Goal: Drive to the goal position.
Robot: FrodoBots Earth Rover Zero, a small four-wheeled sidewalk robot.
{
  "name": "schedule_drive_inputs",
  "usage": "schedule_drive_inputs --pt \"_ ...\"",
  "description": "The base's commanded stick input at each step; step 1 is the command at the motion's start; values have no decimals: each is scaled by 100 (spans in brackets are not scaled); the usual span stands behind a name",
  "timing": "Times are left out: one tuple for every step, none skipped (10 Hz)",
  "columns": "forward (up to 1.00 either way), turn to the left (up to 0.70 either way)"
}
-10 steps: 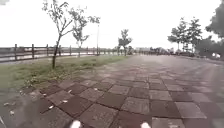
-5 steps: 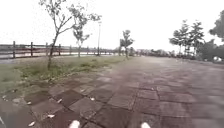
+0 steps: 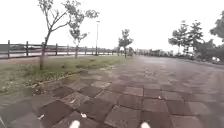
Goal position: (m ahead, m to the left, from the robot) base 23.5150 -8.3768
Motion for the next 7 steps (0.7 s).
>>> schedule_drive_inputs --pt "70 0" --pt "70 0" --pt "70 0" --pt "70 0" --pt "70 0" --pt "70 0" --pt "70 0"
